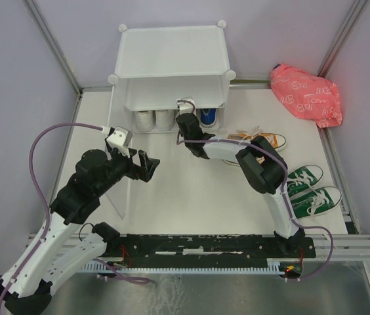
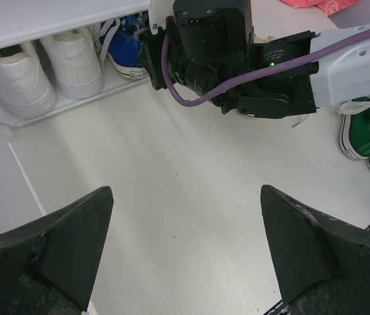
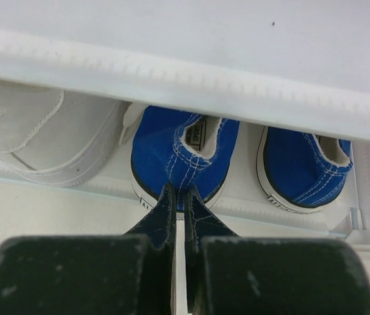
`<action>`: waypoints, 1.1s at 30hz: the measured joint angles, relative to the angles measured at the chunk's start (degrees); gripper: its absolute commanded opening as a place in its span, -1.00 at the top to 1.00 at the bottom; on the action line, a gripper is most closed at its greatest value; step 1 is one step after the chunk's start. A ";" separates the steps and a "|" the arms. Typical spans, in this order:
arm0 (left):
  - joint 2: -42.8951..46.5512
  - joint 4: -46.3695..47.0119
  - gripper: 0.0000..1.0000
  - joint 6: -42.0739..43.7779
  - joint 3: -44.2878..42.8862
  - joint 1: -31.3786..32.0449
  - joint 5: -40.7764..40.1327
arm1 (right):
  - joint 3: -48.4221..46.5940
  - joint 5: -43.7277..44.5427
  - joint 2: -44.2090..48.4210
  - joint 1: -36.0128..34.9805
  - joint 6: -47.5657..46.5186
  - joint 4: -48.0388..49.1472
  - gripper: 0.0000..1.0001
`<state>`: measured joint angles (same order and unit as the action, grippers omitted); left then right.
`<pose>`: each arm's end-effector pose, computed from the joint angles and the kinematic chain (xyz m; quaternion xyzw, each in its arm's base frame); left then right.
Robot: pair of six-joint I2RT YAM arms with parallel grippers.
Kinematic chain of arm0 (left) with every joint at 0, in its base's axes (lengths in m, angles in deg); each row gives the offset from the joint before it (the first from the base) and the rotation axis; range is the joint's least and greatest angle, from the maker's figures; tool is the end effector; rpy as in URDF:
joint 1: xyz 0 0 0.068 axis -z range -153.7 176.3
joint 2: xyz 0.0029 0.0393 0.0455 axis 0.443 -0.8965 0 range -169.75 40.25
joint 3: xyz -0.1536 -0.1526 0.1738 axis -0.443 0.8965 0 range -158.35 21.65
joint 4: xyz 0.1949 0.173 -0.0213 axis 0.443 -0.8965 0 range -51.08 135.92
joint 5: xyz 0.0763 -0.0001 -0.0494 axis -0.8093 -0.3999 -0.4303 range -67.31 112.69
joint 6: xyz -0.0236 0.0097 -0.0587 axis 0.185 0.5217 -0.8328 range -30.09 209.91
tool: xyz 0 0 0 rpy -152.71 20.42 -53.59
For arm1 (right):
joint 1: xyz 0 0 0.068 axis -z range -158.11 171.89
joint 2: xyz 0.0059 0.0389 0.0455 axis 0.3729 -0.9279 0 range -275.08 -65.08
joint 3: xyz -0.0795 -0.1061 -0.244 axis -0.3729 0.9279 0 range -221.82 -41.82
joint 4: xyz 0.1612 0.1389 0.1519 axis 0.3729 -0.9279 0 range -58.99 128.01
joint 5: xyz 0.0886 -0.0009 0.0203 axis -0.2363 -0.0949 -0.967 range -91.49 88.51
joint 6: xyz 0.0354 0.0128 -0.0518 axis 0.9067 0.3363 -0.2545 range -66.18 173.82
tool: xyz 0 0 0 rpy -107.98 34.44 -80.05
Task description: Place and organize the shoes in the shoe cabinet
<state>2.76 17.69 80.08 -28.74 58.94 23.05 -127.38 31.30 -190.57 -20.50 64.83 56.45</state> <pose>0.1272 -0.0818 0.3577 0.1591 0.7790 -0.2220 0.5644 0.3949 0.3241 0.1789 -0.0615 0.8064 0.0342 0.5872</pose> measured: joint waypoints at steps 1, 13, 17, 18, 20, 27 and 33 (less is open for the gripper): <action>0.02 0.00 -0.98 0.00 0.09 0.00 -0.09 | -0.59 0.35 -0.52 -0.11 0.04 -0.50 0.92; 0.13 -0.04 -0.98 0.00 0.22 0.00 -0.26 | -0.48 1.95 -1.66 0.76 4.20 -3.56 -0.39; 0.22 -0.04 -0.98 0.00 0.22 0.00 -0.26 | 4.52 0.68 1.66 1.60 5.38 -1.86 -0.39; 0.28 -0.04 -0.98 0.00 0.22 0.00 -0.26 | 5.62 0.70 2.54 1.66 5.51 -1.92 -0.39; 0.42 -0.04 -0.98 0.00 0.22 0.00 -0.24 | 6.62 0.72 3.61 1.90 5.73 -2.36 -0.37; 1.20 -0.07 -0.98 0.00 0.22 0.00 -0.26 | 6.62 0.70 3.85 2.14 6.32 -3.37 -0.29; 1.42 -0.26 -0.98 0.00 0.22 0.00 -0.26 | 2.45 1.14 2.08 2.54 6.32 -5.75 -0.28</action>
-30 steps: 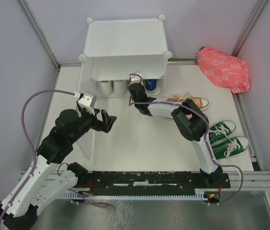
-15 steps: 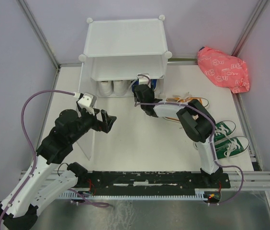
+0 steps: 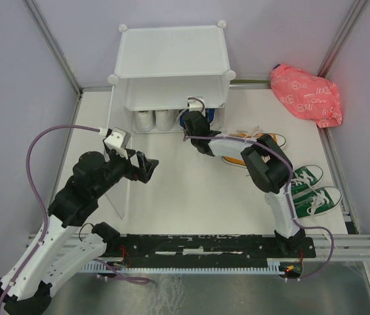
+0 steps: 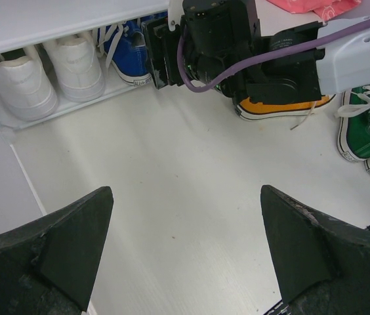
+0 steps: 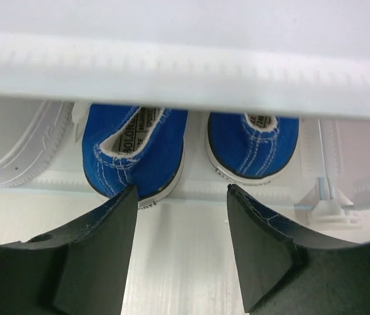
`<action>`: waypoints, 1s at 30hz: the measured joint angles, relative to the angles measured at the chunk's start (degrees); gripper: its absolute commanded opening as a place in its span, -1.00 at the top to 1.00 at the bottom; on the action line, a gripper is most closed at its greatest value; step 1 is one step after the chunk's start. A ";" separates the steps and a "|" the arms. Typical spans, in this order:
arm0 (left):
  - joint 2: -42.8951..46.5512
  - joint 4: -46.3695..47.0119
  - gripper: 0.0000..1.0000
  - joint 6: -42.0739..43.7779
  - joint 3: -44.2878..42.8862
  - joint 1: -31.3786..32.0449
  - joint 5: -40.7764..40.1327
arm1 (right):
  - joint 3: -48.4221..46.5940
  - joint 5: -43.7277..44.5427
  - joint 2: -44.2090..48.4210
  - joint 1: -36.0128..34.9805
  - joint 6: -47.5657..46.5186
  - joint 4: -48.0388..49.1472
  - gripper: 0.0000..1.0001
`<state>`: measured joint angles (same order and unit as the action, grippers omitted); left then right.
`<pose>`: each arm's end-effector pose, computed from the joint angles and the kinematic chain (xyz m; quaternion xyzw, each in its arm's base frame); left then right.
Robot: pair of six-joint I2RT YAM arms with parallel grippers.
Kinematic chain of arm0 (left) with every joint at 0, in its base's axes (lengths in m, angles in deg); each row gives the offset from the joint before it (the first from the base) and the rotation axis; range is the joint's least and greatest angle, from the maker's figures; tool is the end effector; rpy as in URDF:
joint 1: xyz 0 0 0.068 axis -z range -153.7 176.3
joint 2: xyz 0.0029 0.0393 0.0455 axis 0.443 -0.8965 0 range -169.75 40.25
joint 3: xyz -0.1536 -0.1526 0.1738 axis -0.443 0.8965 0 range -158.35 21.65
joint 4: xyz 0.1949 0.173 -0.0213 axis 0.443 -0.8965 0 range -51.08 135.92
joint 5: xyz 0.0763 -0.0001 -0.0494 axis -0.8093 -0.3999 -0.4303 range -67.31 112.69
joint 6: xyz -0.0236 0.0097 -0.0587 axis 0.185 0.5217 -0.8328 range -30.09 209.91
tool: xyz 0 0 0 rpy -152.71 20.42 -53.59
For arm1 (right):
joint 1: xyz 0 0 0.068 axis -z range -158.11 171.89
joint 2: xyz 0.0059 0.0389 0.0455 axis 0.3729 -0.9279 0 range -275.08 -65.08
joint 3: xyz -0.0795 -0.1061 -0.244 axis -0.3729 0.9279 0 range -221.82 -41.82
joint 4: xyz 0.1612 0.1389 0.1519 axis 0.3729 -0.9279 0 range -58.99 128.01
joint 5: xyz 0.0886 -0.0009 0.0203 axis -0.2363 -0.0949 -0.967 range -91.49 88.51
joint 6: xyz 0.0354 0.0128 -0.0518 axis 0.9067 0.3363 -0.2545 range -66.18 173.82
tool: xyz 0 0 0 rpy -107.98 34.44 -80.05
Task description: Place and organize the shoes in the shoe cabinet
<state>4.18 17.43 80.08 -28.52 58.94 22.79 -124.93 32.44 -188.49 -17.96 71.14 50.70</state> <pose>0.1224 -0.0784 0.3590 0.1568 0.7744 -0.2227 0.5711 0.3984 0.2964 0.1720 -0.0116 0.8320 0.0179 0.5544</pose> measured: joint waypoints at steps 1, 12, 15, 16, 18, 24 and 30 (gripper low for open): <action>0.00 -0.04 -0.98 0.00 0.00 0.00 0.02 | -0.94 0.07 -0.50 0.00 0.02 -0.37 -0.28; -0.04 -0.17 -0.98 0.00 0.00 0.00 0.00 | -5.64 0.79 -3.30 0.07 1.11 -4.20 -0.27; -0.15 -0.17 -0.98 0.00 0.00 0.00 0.00 | -5.57 0.57 -3.30 0.15 1.70 -4.37 -0.33; -0.20 -0.17 -0.98 0.00 0.00 0.00 0.00 | -5.27 0.42 -3.17 0.20 1.95 -4.20 -0.35; -0.28 -0.17 -0.98 0.00 0.00 0.00 0.00 | -3.32 -0.26 -2.08 0.33 2.67 -3.30 -0.39; -0.33 -0.17 -0.98 0.00 0.00 0.00 -0.04 | 6.86 0.17 7.02 -0.50 4.57 -7.37 -0.66; -1.01 -0.15 -0.98 0.00 0.00 0.00 0.02 | 7.96 2.19 18.40 -2.95 14.78 -24.68 -0.77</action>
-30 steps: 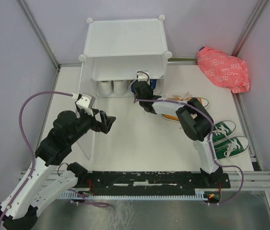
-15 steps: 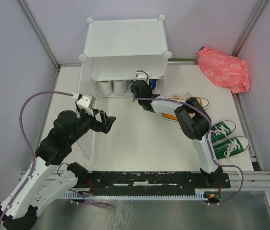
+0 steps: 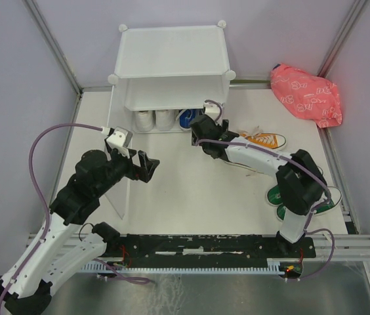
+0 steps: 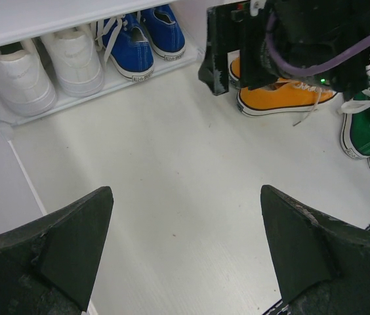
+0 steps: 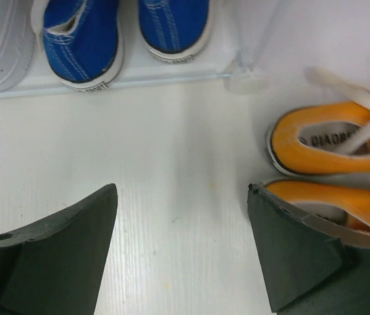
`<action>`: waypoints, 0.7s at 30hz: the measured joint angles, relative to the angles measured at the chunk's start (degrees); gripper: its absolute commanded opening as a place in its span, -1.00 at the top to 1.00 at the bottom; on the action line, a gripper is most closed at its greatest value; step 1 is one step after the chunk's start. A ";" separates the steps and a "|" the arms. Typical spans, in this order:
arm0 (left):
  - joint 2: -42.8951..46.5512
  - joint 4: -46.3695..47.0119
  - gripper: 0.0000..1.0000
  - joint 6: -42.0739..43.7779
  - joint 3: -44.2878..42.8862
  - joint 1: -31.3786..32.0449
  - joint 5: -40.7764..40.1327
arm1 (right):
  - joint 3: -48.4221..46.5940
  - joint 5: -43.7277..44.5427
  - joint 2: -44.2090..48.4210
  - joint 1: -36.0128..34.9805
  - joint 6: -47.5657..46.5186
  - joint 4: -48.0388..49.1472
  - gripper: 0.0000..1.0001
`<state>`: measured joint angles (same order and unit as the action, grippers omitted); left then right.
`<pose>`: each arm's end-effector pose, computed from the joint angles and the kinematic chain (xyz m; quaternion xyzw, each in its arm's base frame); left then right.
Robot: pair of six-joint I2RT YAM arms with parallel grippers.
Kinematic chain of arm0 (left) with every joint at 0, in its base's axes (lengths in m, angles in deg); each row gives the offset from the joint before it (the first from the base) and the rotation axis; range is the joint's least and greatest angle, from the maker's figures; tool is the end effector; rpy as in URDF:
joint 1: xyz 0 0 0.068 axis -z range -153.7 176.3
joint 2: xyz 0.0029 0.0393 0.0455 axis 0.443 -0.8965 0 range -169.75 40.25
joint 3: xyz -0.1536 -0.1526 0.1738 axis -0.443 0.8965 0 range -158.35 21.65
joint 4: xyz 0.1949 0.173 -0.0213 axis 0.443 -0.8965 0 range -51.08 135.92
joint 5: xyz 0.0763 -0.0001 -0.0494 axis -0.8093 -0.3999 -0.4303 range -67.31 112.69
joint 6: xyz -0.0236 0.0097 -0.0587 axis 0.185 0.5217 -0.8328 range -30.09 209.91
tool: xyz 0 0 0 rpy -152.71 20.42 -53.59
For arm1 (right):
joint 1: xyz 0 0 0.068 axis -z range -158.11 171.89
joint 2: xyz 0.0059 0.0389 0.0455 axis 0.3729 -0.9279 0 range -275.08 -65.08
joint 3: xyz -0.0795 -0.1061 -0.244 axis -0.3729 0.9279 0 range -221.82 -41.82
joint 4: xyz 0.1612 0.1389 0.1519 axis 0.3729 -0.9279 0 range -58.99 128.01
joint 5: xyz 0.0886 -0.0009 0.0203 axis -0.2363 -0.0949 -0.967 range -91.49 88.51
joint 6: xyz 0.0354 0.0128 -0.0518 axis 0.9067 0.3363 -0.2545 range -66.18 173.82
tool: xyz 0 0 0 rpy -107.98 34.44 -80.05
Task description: Place and organize the shoes in the shoe cabinet
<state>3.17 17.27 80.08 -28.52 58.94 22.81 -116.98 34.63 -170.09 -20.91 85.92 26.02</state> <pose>0.1259 -0.0807 0.3564 0.1581 0.7804 -0.2199 0.5635 0.3258 0.2618 0.2274 0.0450 0.8760 0.0112 0.4800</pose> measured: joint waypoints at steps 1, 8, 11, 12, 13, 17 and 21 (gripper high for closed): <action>-0.04 0.00 -0.98 0.00 0.00 0.00 0.02 | -0.20 0.26 1.62 -0.20 2.34 -3.58 -0.79; -0.02 0.00 -0.98 0.04 0.00 0.00 0.31 | 0.13 4.39 9.84 0.90 17.00 -24.11 -0.77; -0.04 -0.02 -0.98 0.04 -0.02 0.00 0.42 | 3.93 4.44 15.72 2.03 21.88 -28.50 -0.74; -0.07 -0.02 -0.98 0.04 -0.02 0.00 0.42 | 5.38 4.33 17.94 2.67 23.63 -29.88 -0.73; -0.07 -0.02 -0.98 0.07 -0.02 0.00 0.42 | 6.43 4.17 19.74 3.39 25.18 -30.97 -0.73; -0.55 -0.04 -0.98 0.09 -0.42 0.00 0.68 | 8.00 3.30 23.12 6.67 31.45 -33.14 -0.70; -1.20 -0.11 -0.98 0.09 -0.87 0.00 1.53 | 8.00 0.85 22.21 10.12 37.92 -32.63 -0.66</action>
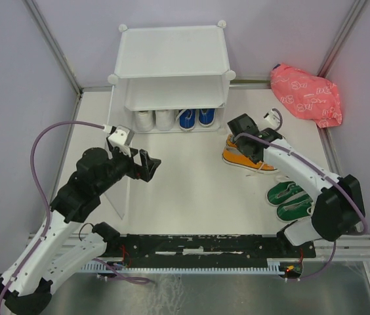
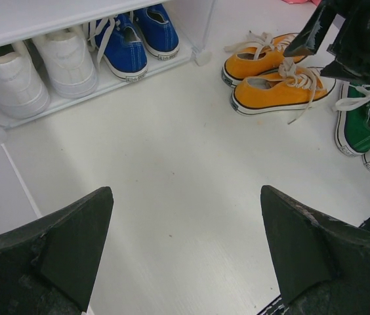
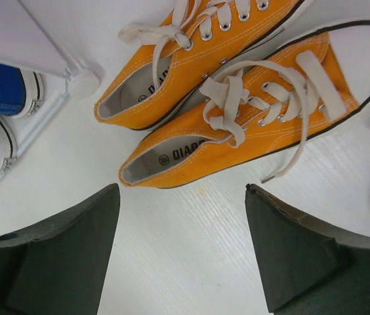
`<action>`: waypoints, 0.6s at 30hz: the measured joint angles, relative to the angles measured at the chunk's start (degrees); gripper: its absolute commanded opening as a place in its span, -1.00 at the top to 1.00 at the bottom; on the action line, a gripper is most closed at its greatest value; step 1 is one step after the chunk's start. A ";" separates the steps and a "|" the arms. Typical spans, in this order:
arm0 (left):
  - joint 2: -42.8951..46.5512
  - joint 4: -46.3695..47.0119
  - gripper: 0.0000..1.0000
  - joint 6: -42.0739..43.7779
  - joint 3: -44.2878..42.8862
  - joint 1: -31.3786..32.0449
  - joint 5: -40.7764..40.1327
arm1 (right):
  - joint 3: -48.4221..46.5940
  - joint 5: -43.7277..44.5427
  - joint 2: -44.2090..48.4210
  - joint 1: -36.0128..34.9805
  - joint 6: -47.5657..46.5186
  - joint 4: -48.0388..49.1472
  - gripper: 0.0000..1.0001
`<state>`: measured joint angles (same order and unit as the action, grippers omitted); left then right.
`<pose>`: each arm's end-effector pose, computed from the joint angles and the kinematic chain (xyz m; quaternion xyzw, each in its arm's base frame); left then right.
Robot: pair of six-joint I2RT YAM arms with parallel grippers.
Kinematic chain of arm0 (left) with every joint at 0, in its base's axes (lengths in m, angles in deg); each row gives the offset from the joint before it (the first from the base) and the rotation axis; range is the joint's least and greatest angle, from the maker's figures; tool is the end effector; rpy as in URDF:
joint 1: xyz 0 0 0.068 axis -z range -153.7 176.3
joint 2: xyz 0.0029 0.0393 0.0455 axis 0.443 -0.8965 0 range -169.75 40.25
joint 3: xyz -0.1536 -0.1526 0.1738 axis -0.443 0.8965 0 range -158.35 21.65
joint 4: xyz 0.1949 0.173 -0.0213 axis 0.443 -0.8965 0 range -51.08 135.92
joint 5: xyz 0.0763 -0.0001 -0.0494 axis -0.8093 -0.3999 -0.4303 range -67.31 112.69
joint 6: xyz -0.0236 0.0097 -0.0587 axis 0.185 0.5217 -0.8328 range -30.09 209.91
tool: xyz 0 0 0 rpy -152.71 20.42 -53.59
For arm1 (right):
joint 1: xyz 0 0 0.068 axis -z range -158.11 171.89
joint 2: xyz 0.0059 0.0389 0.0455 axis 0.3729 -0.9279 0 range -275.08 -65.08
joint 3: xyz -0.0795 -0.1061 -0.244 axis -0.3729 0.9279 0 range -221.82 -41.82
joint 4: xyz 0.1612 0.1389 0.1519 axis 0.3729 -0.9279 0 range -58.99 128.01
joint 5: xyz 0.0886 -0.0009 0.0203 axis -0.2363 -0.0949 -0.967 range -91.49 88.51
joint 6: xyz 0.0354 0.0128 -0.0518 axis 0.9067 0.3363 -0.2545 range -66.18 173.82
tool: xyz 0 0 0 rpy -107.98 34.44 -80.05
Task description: Place and organize the shoes in the shoe cabinet
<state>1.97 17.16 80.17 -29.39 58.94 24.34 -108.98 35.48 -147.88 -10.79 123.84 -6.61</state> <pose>0.1284 -0.0839 0.3587 0.1670 0.7809 -0.2282 0.5569 0.2641 0.1340 0.2735 0.3705 0.8424 -0.0013 0.3913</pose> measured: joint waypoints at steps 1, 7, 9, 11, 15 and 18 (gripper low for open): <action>-0.13 -0.07 -0.98 0.00 -0.17 0.00 0.20 | -0.07 -1.29 -0.74 0.94 2.05 0.46 -0.65; -1.09 -0.98 -0.98 0.02 -1.86 0.00 1.75 | -1.05 -8.94 -10.36 7.37 13.75 5.35 -0.56; -1.40 -1.51 -0.98 0.02 -2.64 0.00 1.90 | -1.05 -10.51 -13.18 8.33 17.25 7.32 -0.53; -1.60 -1.68 -0.98 0.02 -3.19 0.00 1.92 | -1.05 -11.56 -14.97 8.46 20.00 8.79 -0.51; -1.99 -2.38 -0.98 0.04 -3.87 0.00 1.90 | -1.05 -12.90 -16.39 8.39 24.48 11.87 -0.48; -2.45 -2.56 -0.98 0.11 -4.02 0.00 1.88 | -1.05 -12.98 -16.44 8.33 26.62 13.53 -0.47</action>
<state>-0.48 14.61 80.28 -33.41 58.94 26.22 -110.03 22.50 -164.32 -2.47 150.46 6.92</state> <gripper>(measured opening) 0.992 0.743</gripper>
